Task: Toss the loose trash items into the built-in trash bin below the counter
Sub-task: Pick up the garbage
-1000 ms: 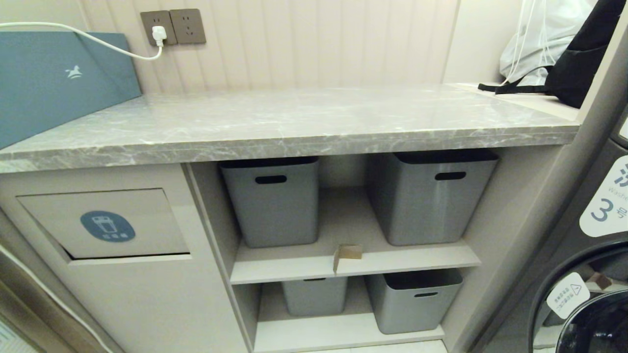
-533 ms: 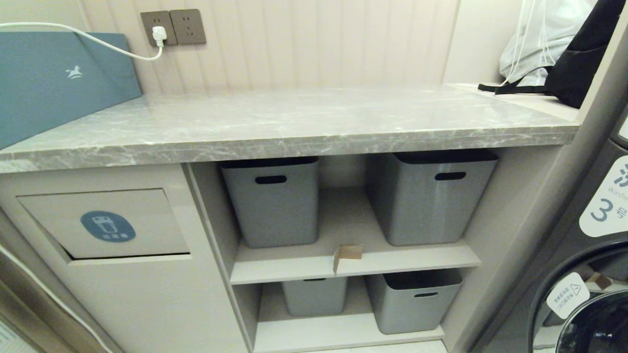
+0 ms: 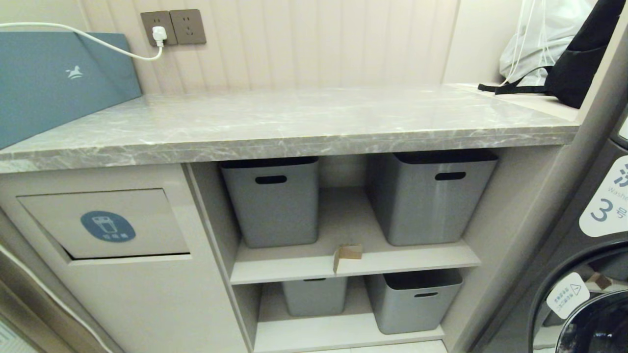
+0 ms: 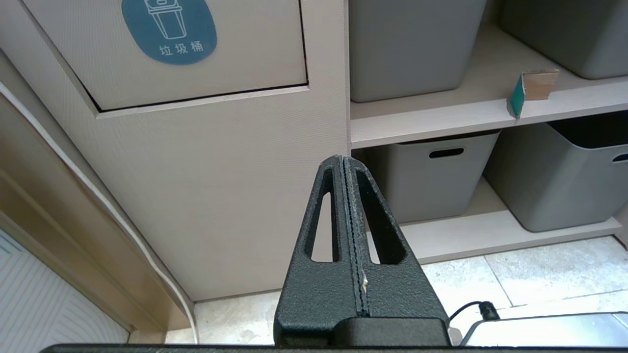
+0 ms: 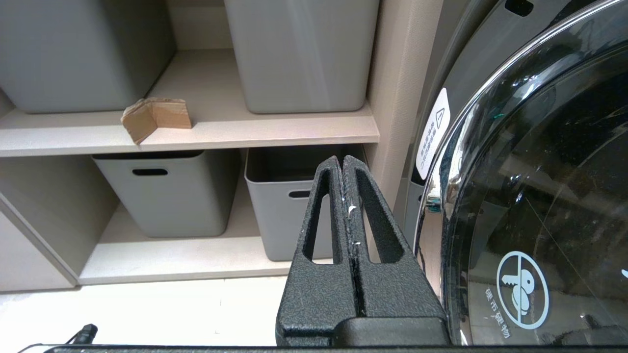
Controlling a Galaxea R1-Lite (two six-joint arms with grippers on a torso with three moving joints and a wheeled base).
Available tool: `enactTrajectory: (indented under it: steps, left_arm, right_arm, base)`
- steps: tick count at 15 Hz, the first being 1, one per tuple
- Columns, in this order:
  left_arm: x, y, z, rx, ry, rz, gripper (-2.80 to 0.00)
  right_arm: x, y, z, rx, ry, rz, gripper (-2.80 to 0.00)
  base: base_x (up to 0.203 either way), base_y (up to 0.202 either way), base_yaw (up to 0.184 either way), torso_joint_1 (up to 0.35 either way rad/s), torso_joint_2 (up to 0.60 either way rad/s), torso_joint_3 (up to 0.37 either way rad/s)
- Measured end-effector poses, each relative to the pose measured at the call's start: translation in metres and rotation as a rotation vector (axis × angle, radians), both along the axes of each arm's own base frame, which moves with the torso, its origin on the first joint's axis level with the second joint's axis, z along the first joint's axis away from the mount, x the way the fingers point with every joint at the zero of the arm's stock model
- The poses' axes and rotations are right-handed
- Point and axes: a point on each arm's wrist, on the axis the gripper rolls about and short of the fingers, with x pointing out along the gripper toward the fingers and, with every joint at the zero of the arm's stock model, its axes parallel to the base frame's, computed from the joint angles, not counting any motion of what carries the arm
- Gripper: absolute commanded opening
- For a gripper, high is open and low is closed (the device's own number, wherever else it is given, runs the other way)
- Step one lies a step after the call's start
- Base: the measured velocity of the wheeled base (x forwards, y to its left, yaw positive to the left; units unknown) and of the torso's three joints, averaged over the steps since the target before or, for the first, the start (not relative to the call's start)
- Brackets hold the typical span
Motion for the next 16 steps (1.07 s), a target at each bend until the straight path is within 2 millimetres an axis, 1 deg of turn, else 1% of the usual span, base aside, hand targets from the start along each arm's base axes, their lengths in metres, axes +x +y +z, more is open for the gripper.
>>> enactTrajectory:
  steps: [16]
  left_arm:
    - [0.0002, 0.0000, 0.0004, -0.002, -0.010, 0.000, -2.80]
  right_arm:
    - [0.0000, 0.0002, 0.0001, -0.040, -0.001, 0.008, -2.80]
  base:
    - [0.000, 0.000, 0.000, 0.000, 0.00, 0.000]
